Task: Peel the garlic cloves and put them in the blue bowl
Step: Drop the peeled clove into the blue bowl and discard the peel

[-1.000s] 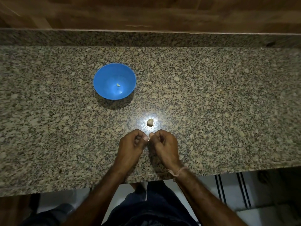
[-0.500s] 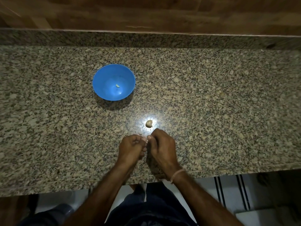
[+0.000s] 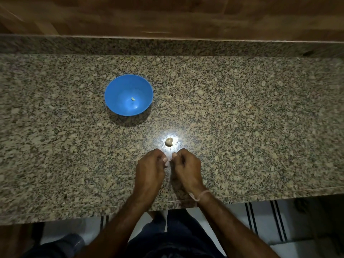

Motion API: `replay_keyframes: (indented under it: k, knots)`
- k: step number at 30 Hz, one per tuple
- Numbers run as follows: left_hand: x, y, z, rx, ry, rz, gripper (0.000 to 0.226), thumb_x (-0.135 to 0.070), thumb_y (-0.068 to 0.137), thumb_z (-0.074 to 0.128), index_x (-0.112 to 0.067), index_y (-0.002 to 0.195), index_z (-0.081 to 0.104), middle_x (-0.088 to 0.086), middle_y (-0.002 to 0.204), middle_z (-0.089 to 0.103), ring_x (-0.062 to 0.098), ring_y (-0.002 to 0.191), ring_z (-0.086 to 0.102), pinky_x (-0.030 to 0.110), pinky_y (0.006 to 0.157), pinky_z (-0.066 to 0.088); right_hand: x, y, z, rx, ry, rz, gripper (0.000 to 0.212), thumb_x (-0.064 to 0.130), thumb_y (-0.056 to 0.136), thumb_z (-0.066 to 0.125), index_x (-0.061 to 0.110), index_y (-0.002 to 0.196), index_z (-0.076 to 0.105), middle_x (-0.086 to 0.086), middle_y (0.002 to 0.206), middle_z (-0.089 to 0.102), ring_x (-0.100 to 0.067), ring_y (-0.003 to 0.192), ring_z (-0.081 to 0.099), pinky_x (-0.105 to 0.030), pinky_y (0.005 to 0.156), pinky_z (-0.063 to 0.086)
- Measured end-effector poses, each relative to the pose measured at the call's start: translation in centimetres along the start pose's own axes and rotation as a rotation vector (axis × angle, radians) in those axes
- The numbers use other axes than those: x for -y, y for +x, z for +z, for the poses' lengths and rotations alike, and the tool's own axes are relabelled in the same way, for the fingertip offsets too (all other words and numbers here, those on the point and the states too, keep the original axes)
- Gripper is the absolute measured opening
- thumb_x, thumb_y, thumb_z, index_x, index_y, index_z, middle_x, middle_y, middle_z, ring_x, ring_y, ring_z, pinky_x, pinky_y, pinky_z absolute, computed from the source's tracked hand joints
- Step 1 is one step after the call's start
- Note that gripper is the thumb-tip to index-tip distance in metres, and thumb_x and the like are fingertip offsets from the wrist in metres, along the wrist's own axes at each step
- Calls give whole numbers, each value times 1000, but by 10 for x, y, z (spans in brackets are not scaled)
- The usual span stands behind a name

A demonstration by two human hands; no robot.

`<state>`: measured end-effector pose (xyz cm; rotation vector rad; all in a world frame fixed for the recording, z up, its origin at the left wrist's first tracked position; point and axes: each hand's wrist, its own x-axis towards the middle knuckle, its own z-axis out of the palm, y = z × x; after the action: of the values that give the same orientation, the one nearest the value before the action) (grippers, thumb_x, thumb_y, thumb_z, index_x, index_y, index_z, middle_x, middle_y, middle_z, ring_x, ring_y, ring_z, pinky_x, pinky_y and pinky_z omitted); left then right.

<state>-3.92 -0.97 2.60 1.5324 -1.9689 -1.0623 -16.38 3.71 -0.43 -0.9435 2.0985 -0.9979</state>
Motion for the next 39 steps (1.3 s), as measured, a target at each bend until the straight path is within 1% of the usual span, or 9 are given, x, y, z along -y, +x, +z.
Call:
replay_keyframes:
  k: [7,13,18,23,27,31,35,37,39]
  knots:
    - [8,3,4,-9,-101,-156,20,-13,97,66,-26,82,68,-12,71,69,2,70,65,22,61,49,-12,-3,-12,105,82,-94,16,11,100,66,18,109,79,8,101,78,-6,95,73,-26,84,58]
    - [0,0,7,26,-203,-168,22,-9,96,66,-27,82,70,-9,73,71,6,70,68,34,65,59,0,-8,-12,138,345,37,7,8,95,76,11,88,76,-4,83,78,-18,81,76,-27,72,59]
    - [0,-2,9,44,-195,-174,22,-9,95,68,-28,88,74,-14,79,74,1,76,69,24,66,57,-1,-12,-15,106,353,7,10,8,96,74,14,88,75,-2,82,76,-23,82,75,-41,75,64]
    - [1,1,10,24,-218,-208,15,-16,92,74,-28,83,73,-14,77,74,-2,75,69,15,64,52,2,-14,-15,101,390,-31,9,4,95,73,12,91,75,-2,85,76,-22,85,75,-37,77,63]
    - [6,2,15,35,-276,-262,16,-12,94,72,-25,84,74,-8,78,75,3,76,71,26,69,57,-1,-13,-16,106,421,22,9,6,95,74,14,93,77,-3,90,78,-26,89,75,-44,82,64]
    - [4,-3,16,14,-107,-90,21,-12,94,69,-27,80,67,-11,76,68,6,75,64,24,62,48,-4,-9,-14,130,416,146,8,9,93,76,15,89,79,-5,86,79,-28,87,77,-50,82,65]
    - [7,-1,18,28,-31,-117,20,-17,95,68,-27,78,68,-13,73,67,5,72,63,26,59,44,1,-14,-17,106,368,77,10,9,95,74,13,86,75,-4,80,76,-19,73,74,-29,65,60]
    - [6,-1,21,66,-122,-230,20,-18,96,70,-26,77,71,-12,71,70,5,69,66,21,59,44,2,-14,-20,106,287,12,12,13,96,73,16,84,73,-2,77,74,-19,68,71,-32,59,59]
    - [2,-1,18,21,-34,-94,18,-18,96,66,-25,80,67,-11,75,67,5,71,61,24,59,40,2,-10,-19,106,284,71,9,11,94,74,12,85,75,-2,77,76,-22,74,73,-37,67,62]
